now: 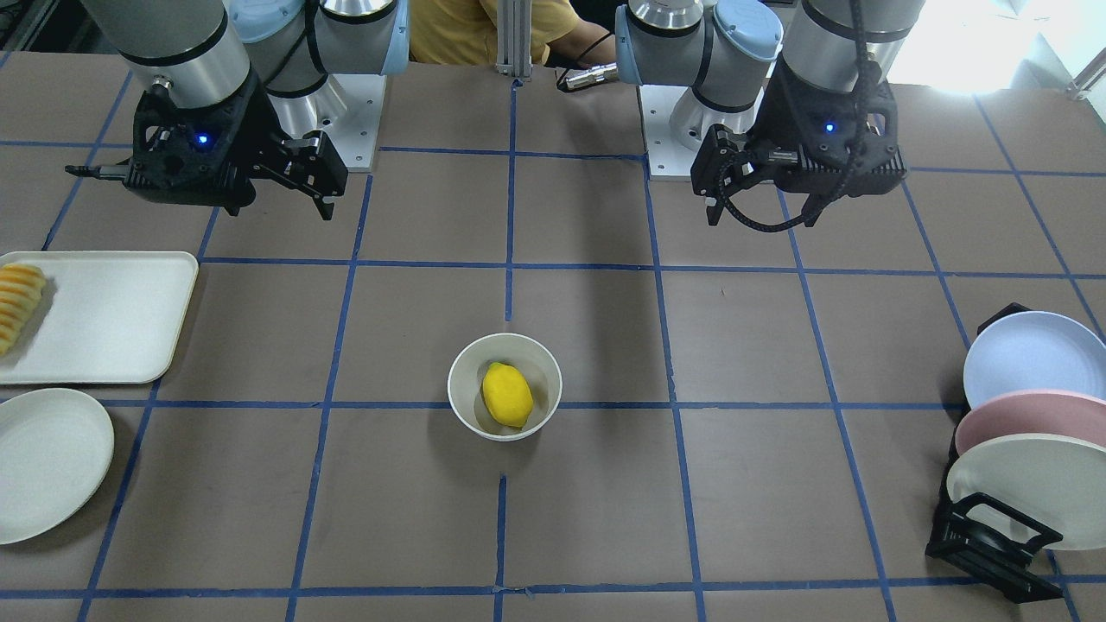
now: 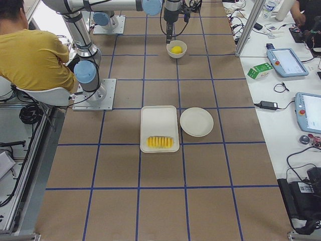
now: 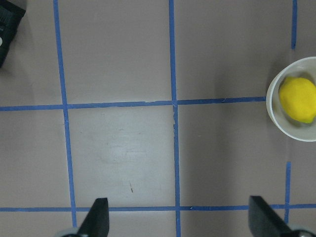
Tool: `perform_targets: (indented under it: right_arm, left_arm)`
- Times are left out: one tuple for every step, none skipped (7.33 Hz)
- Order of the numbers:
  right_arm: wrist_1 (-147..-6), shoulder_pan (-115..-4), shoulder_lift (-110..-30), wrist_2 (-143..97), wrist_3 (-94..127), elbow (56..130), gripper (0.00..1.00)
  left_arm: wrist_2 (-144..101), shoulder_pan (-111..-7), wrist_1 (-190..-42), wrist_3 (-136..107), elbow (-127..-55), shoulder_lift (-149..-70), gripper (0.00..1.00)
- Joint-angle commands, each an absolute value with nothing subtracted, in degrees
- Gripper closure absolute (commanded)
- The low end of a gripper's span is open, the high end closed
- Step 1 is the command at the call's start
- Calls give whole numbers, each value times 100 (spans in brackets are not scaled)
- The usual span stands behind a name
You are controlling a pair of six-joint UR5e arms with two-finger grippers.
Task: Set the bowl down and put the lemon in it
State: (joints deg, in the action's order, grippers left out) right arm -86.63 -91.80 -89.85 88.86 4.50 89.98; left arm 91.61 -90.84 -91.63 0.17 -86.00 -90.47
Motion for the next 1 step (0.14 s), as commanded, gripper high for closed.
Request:
perform_targets:
  right_arm:
    - [-8675, -9176, -9009, 8877, 519, 9017, 0]
  left_arm:
    - [9000, -9035, -9132, -9, -8579, -8983, 0]
